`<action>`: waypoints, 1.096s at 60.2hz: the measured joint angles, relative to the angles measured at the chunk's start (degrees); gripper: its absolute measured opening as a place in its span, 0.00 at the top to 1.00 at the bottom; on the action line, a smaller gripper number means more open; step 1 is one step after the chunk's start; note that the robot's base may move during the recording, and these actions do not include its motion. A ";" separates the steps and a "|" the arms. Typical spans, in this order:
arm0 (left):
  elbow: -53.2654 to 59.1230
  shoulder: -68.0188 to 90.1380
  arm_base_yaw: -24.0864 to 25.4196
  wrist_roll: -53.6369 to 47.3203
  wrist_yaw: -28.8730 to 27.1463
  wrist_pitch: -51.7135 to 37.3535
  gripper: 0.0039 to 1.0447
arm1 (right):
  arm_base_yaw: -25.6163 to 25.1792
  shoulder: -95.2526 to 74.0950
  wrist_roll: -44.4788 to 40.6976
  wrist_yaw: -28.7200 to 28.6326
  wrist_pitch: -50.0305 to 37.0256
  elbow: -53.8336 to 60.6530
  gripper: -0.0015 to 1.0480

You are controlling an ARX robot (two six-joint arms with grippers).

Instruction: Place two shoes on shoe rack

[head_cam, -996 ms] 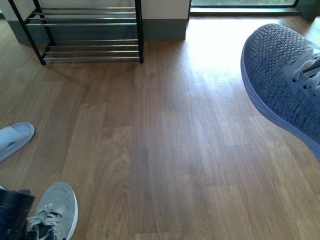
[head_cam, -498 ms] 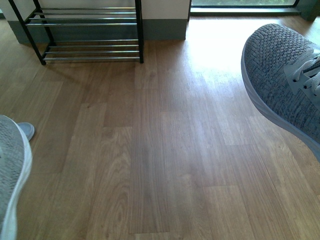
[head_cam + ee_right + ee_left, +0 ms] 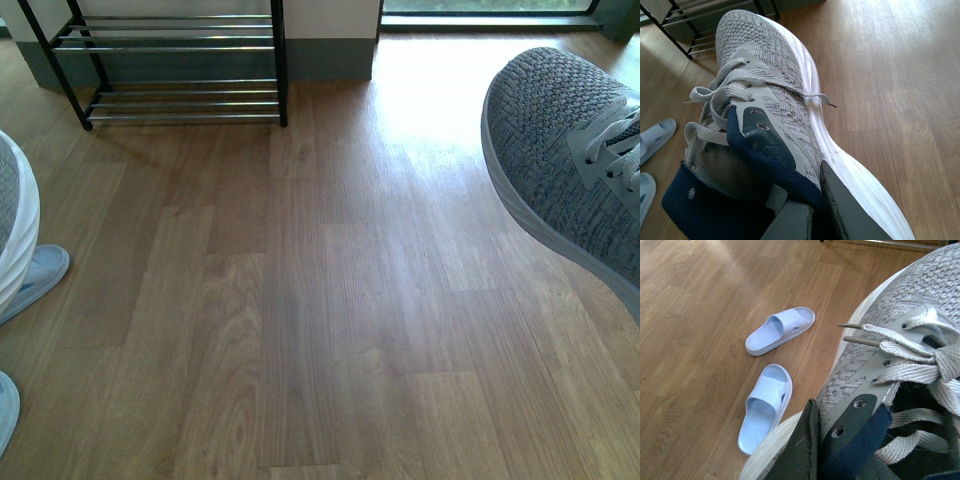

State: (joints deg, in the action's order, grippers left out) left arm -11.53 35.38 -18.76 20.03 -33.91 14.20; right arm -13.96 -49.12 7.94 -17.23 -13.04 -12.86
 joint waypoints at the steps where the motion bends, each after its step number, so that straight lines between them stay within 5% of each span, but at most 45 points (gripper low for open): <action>1: 0.00 0.00 0.00 0.00 0.00 0.07 0.99 | 0.00 0.00 0.00 0.00 0.00 0.00 0.99; 66: 0.00 -0.09 0.00 0.11 -0.17 0.17 0.99 | 0.00 0.00 0.00 -0.09 0.00 0.00 0.99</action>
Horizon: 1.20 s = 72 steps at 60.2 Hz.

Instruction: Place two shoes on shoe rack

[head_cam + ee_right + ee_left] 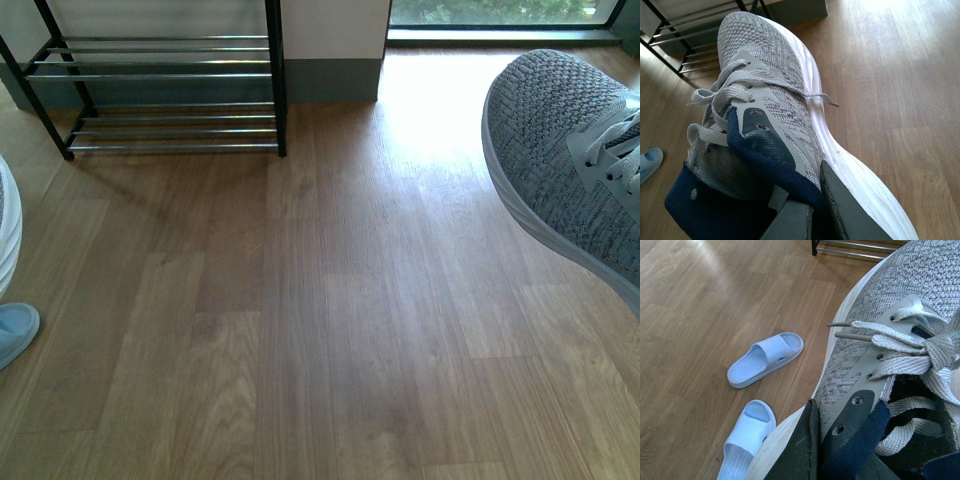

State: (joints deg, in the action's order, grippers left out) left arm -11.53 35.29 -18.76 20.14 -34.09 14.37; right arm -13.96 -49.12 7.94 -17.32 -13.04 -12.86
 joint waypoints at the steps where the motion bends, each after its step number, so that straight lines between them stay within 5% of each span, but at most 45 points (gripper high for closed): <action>1: 0.00 0.00 0.00 0.00 0.02 0.00 0.99 | 0.00 0.00 0.00 0.00 0.00 0.00 0.99; 72: 0.00 -0.02 -0.07 0.07 -0.39 0.02 0.99 | 0.09 0.11 0.02 -0.70 0.02 0.00 0.99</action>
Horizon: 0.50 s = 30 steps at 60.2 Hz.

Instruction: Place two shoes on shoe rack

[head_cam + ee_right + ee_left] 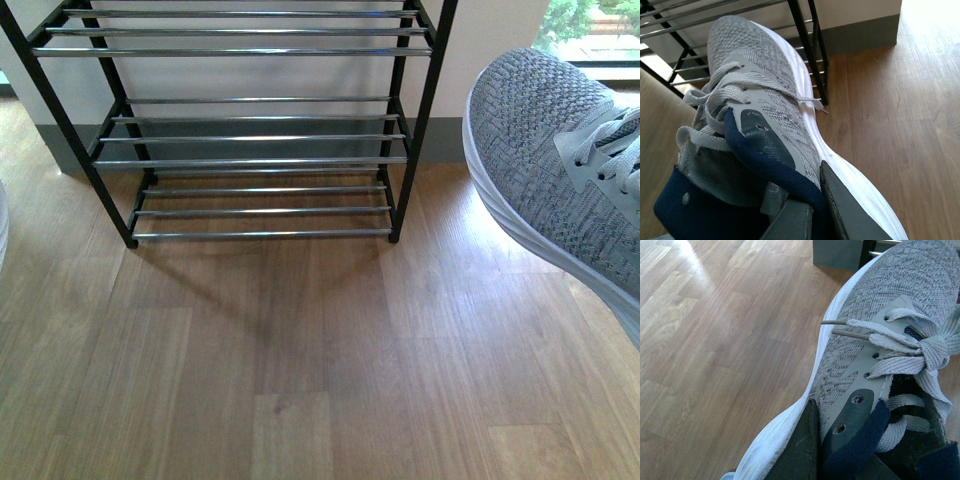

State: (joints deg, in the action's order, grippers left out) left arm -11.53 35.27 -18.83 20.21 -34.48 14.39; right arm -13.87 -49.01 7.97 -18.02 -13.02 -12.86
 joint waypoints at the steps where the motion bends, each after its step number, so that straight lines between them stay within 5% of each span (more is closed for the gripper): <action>1: 0.00 0.00 0.00 0.00 0.00 -0.02 0.99 | -0.02 0.00 -0.02 0.13 0.00 0.00 0.99; 30: 0.00 0.02 -0.04 0.02 0.57 -0.02 0.99 | -0.07 -0.02 -0.02 0.85 0.00 0.02 0.99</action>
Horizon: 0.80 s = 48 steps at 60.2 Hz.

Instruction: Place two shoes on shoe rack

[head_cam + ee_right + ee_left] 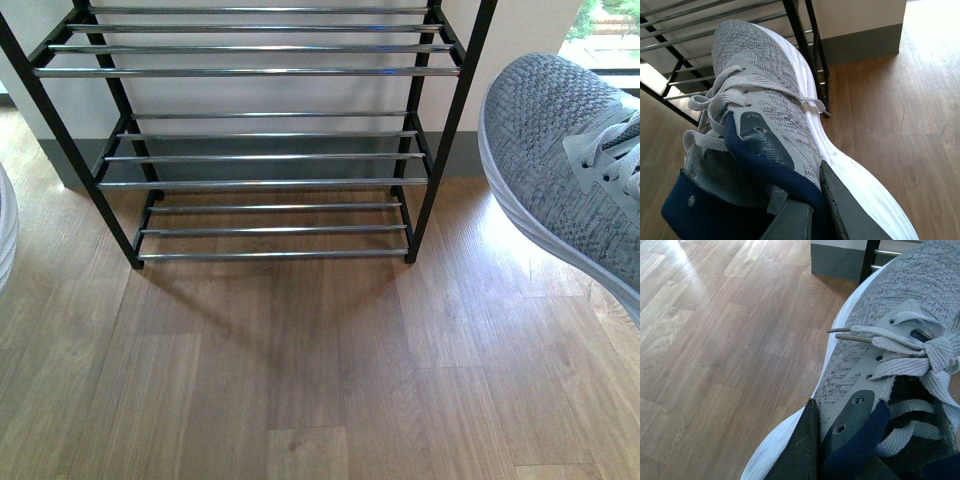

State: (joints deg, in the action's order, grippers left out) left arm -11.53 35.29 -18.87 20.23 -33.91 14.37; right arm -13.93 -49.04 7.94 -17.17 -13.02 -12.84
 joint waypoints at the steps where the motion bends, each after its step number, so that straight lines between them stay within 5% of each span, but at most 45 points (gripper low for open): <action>1: 0.00 0.00 0.00 0.00 0.04 0.00 0.99 | 0.00 0.00 0.00 0.02 0.00 0.00 0.99; 48: 0.00 0.00 0.00 0.02 0.02 0.02 0.99 | 0.00 0.00 0.00 -0.02 0.00 0.09 0.99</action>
State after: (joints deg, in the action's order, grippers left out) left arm -11.53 35.29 -18.87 20.25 -33.89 14.39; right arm -13.93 -49.04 7.94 -17.19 -13.02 -12.75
